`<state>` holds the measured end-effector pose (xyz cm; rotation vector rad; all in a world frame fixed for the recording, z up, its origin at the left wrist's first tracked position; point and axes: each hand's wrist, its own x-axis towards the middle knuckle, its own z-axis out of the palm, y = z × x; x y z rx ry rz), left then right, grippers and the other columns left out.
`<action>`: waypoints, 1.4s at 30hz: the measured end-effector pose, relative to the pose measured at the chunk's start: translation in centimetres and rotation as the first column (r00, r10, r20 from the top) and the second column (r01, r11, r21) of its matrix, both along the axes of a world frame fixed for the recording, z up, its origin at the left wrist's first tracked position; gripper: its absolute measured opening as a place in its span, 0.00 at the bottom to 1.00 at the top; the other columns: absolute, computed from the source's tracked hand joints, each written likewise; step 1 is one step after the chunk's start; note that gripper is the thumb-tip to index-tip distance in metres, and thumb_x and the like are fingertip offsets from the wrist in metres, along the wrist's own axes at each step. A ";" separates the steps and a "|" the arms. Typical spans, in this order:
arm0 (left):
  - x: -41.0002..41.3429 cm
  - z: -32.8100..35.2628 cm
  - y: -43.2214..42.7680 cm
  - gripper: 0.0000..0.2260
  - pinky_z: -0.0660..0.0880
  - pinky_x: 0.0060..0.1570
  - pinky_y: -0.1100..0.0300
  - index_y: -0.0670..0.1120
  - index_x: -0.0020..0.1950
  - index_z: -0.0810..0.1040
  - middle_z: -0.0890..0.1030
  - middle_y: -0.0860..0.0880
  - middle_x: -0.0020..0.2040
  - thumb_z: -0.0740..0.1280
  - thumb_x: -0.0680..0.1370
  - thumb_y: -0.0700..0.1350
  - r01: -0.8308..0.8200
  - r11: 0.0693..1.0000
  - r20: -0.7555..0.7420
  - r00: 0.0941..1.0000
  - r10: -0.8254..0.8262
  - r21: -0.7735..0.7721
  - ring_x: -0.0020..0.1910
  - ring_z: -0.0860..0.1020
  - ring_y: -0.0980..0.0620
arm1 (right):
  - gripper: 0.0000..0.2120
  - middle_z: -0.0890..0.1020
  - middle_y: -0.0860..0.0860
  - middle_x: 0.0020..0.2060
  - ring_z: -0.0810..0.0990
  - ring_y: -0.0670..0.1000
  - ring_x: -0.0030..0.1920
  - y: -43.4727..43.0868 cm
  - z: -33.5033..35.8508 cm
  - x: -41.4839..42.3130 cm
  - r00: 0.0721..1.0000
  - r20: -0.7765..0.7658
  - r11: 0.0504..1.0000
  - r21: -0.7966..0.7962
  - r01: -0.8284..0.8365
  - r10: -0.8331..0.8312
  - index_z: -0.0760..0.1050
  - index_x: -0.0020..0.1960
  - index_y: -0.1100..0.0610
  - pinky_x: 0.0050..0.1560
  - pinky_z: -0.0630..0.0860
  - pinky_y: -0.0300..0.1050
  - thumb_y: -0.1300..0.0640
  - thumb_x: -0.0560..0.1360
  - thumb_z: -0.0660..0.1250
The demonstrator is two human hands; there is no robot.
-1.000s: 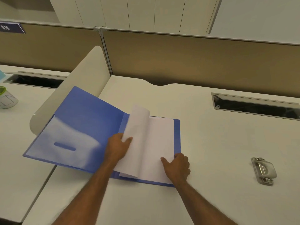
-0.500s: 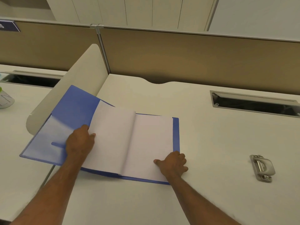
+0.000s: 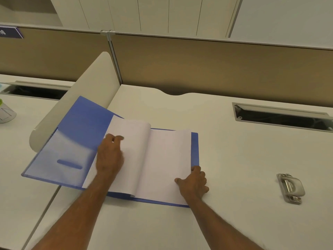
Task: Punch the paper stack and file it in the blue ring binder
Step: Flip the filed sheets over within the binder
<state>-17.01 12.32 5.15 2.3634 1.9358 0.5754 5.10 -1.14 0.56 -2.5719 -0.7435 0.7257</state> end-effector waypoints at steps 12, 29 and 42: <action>12.9 -1.5 -7.3 0.19 0.79 0.41 0.58 0.45 0.42 0.85 0.84 0.47 0.36 0.67 0.73 0.61 0.365 0.742 0.560 0.828 0.017 -0.562 0.36 0.82 0.50 | 0.28 0.80 0.48 0.55 0.77 0.48 0.55 -2.6 0.1 -1.6 0.964 0.089 0.798 0.544 -0.258 0.251 0.73 0.64 0.54 0.58 0.68 0.44 0.40 0.71 0.53; 12.5 -1.4 -6.1 0.14 0.79 0.46 0.57 0.43 0.45 0.84 0.84 0.48 0.41 0.73 0.71 0.54 0.146 0.847 0.575 0.790 0.211 -0.512 0.39 0.80 0.53 | 0.09 0.76 0.37 0.44 0.77 0.45 0.46 -1.5 0.3 0.5 0.922 -0.351 0.844 0.534 0.055 0.162 0.73 0.54 0.45 0.47 0.76 0.35 0.47 0.75 0.66; -4.4 1.1 0.3 0.12 0.77 0.49 0.46 0.38 0.52 0.81 0.83 0.38 0.48 0.69 0.76 0.46 -0.209 0.970 0.228 0.945 0.233 -0.124 0.46 0.80 0.37 | 0.19 0.80 0.50 0.40 0.77 0.47 0.37 -1.5 -0.9 2.9 0.965 -0.243 0.896 0.443 0.022 0.097 0.75 0.58 0.60 0.36 0.70 0.25 0.63 0.69 0.75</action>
